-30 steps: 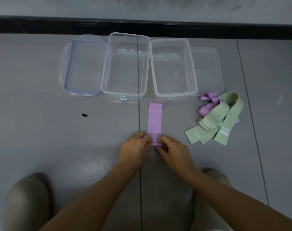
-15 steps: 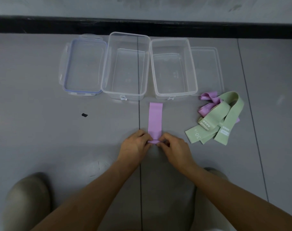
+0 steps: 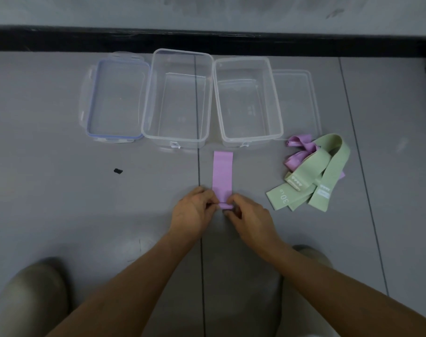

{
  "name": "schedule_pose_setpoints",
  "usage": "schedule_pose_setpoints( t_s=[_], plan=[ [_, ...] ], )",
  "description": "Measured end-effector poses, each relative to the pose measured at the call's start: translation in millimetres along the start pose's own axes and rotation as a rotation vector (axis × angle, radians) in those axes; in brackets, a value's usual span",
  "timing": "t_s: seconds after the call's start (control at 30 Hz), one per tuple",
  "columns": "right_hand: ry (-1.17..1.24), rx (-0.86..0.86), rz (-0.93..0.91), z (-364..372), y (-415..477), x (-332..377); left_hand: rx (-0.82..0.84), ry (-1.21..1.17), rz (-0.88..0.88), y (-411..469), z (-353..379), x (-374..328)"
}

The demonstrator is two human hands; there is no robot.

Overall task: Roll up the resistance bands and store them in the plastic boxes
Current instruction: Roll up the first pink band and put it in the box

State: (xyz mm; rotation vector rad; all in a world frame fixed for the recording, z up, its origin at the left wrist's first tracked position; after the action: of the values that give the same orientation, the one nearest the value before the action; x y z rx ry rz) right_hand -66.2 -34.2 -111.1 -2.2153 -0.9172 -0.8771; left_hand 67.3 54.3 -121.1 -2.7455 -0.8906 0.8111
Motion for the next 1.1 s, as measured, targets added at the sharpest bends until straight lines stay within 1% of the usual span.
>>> schedule_pose_setpoints(
  t_s=[0.1, 0.27, 0.53, 0.73, 0.87, 1.1],
  plan=[
    [-0.003, 0.014, -0.015, -1, 1, -1, -0.001, -0.002, -0.016, 1, -3, -1],
    [-0.007, 0.007, 0.022, -3, 7, -4, -0.010, 0.006, -0.011, 1, -6, -4],
    [-0.022, 0.028, 0.025, -2, 11, -4, -0.069, 0.023, 0.097, -10, -9, -7],
    [-0.030, 0.001, 0.017, -5, 11, -1, -0.076, 0.009, 0.038, -5, -10, -5],
    [-0.059, 0.032, -0.070, -4, 13, 4, -0.080, -0.004, 0.014, -2, -9, -2],
    [-0.046, 0.003, -0.060, -10, 20, 5, -0.088, 0.032, 0.015, 2, -11, -6]
  ],
)
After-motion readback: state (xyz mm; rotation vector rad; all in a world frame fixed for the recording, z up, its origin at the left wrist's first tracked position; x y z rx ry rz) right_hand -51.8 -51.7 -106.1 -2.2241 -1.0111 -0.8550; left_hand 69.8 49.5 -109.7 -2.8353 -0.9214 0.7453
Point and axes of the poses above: each hand's wrist, its own y-axis towards the middle knuckle, its own z-axis out of the palm, x = y × z, the point moved 7 cm from there along y, towards the middle knuckle, and after that the axes turned 13 degrees about y, right-handed, at the moved point
